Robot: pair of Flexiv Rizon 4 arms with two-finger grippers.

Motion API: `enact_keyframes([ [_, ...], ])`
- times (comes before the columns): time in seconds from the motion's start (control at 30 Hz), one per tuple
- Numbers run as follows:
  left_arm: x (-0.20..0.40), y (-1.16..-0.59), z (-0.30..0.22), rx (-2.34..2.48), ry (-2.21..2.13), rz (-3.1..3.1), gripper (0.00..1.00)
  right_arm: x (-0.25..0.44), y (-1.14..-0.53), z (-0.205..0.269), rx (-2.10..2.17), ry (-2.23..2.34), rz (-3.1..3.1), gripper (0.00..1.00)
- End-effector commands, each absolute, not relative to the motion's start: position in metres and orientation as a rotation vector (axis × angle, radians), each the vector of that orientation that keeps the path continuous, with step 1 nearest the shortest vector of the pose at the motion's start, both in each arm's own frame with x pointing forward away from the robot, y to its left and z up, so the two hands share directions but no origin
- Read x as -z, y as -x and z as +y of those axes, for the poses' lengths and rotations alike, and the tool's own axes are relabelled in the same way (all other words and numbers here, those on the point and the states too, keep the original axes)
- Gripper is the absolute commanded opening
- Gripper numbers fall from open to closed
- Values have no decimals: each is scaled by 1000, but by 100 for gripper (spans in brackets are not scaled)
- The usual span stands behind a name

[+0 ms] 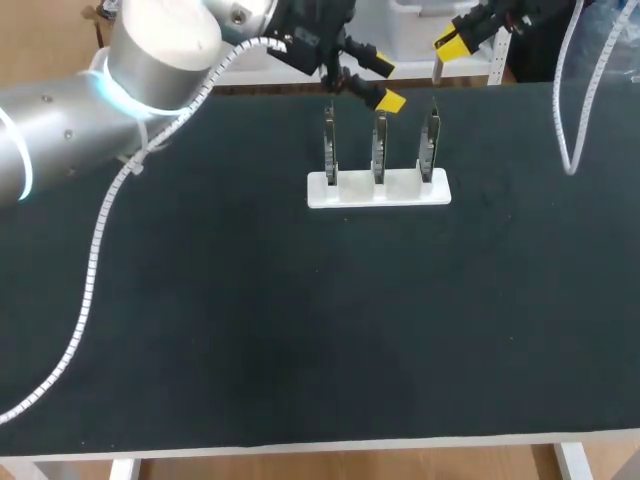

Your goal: Pick up the optical module with the left hand, and insert it into the network port with the right hand.

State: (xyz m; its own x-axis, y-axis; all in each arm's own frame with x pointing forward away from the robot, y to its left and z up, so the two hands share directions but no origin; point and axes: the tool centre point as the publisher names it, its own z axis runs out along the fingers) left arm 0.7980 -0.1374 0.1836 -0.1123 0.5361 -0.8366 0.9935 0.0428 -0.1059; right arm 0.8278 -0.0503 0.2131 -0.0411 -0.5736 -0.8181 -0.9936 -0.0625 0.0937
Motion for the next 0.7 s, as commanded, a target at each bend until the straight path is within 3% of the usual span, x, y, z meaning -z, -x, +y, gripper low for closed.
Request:
enact_keyframes([
  [0.03, -185, -795, -134, 941, -1542, 1730, 100, -213, -829, -51, -982, 1687, 1661, 0],
  [0.7, -181, -796, -131, 926, -1538, 1754, 100, -213, -827, -52, -981, 1684, 1662, 0],
])
